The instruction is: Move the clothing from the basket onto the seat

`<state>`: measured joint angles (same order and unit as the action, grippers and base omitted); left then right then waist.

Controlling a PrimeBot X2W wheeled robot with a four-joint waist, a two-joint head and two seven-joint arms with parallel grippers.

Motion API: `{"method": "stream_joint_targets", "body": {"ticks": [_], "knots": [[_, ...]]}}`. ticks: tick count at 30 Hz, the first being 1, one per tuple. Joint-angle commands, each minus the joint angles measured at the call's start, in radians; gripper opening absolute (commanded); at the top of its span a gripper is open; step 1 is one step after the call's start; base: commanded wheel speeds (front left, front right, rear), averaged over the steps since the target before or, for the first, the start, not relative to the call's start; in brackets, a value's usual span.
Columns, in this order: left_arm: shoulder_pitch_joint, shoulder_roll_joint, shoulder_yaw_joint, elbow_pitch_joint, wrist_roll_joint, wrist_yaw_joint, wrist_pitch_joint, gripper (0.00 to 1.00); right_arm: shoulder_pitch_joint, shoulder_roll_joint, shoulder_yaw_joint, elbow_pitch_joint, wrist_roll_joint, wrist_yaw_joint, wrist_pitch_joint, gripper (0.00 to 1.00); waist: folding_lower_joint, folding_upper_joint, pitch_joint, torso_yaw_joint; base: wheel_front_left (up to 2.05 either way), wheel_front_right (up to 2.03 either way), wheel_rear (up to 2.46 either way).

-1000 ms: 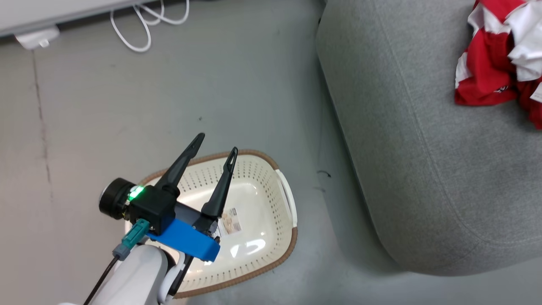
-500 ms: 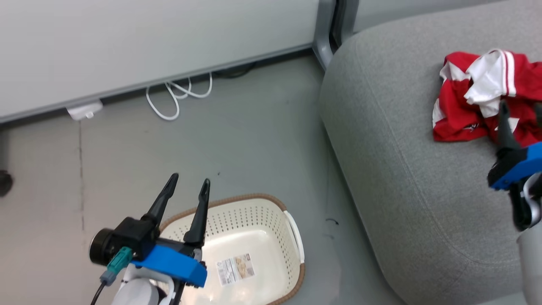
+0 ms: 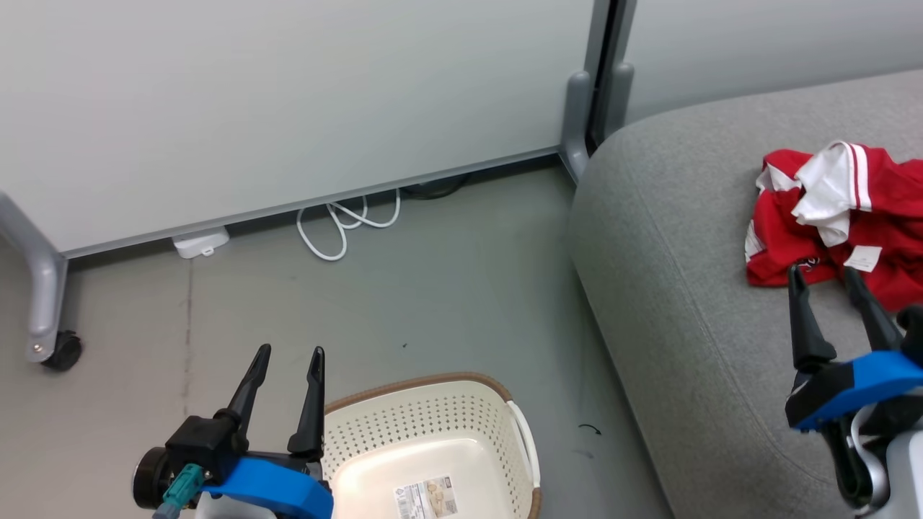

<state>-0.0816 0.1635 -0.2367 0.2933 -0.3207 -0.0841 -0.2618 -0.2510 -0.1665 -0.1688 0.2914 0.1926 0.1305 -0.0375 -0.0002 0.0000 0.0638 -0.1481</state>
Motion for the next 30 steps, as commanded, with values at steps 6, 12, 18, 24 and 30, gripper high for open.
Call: {"method": "stream_joint_targets", "body": {"ticks": [6, 12, 18, 24, 30], "knots": [[0.027, -0.021, 0.034, 0.004, 0.024, -0.014, -0.004, 1.0, 0.128, 0.068, -0.018, -0.137, -0.014, 0.001, 0.026, 1.0, 0.0002, 0.0, -0.031, 0.058, 0.0, 0.0, 0.0], [0.037, -0.028, 0.052, 0.021, 0.042, -0.024, -0.005, 1.0, 0.199, 0.099, 0.003, -0.181, -0.029, 0.001, 0.033, 1.0, 0.0002, 0.0, -0.054, 0.103, 0.0, 0.0, 0.0], [0.049, -0.031, 0.066, 0.032, 0.049, -0.03, -0.005, 1.0, 0.244, 0.111, 0.036, -0.177, -0.027, 0.001, 0.025, 1.0, 0.0002, 0.0, -0.069, 0.135, 0.0, 0.0, 0.0], [0.056, -0.028, 0.083, 0.047, 0.045, -0.035, -0.005, 1.0, 0.266, 0.116, 0.059, -0.163, -0.024, 0.001, 0.003, 1.0, 0.0002, 0.0, -0.077, 0.155, 0.0, 0.0, 0.0], [0.054, -0.025, 0.094, 0.071, 0.04, -0.037, -0.005, 1.0, 0.277, 0.117, 0.077, -0.153, -0.019, 0.001, -0.012, 1.0, 0.0002, 0.0, -0.083, 0.167, 0.0, 0.0, 0.0]]}}
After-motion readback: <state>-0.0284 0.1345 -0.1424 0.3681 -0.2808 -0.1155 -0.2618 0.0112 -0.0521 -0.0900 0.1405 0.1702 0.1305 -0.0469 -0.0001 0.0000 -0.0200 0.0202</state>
